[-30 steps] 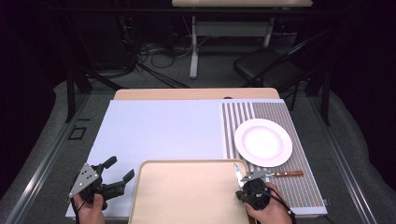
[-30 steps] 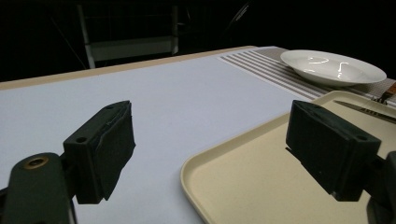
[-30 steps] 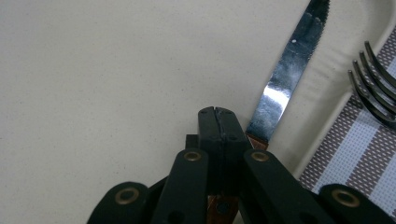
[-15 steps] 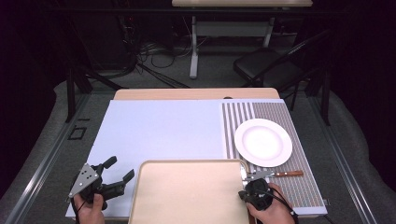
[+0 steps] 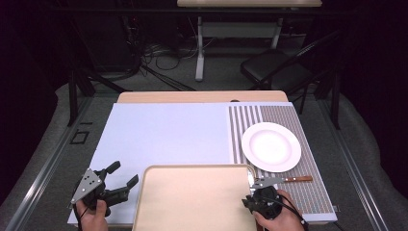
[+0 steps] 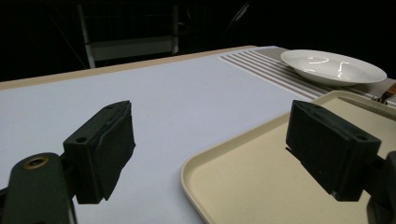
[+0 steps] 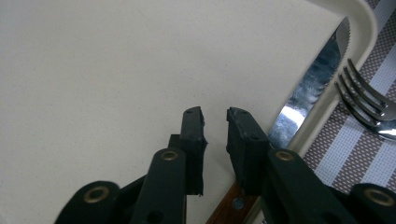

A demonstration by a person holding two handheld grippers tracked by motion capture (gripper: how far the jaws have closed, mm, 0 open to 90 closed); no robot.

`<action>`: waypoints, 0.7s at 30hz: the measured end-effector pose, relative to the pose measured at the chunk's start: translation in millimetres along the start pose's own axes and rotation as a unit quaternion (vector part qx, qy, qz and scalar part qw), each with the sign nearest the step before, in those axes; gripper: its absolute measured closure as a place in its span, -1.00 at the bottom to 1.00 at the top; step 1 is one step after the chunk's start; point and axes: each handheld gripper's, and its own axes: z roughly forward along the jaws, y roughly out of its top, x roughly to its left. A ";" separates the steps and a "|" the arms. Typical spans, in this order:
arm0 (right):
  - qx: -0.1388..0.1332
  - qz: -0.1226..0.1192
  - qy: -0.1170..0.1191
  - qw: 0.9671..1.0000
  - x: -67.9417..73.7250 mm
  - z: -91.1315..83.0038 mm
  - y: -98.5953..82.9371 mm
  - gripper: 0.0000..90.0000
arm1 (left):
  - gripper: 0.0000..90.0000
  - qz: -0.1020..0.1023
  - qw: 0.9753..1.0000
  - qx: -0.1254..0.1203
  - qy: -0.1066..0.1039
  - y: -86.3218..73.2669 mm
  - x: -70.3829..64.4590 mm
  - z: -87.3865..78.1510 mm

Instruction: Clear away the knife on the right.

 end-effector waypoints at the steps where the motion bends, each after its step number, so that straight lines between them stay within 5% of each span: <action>1: -0.004 -0.003 -0.001 1.000 0.7 -0.9 0.3 0.58 | -0.65 0.000 1.000 -0.002 0.001 -0.1 -0.2 0.2; 6: -0.015 -0.025 -0.012 1.000 6.0 -4.8 1.0 0.41 | -0.65 0.000 1.000 0.001 0.001 -0.3 -0.6 0.5; 11: -0.045 -0.073 -0.031 0.996 10.5 -7.1 2.7 0.17 | -0.65 -0.001 1.000 0.000 0.001 -0.5 -0.6 0.3; 14: -0.076 -0.076 -0.024 0.994 9.1 -6.7 2.3 0.13 | -0.65 -0.002 1.000 0.000 0.002 -0.8 -0.3 0.3; 21: -0.088 -0.067 -0.005 0.994 3.4 -9.2 0.2 0.07 | -0.65 -0.003 1.000 0.001 0.003 -1.1 -0.8 0.5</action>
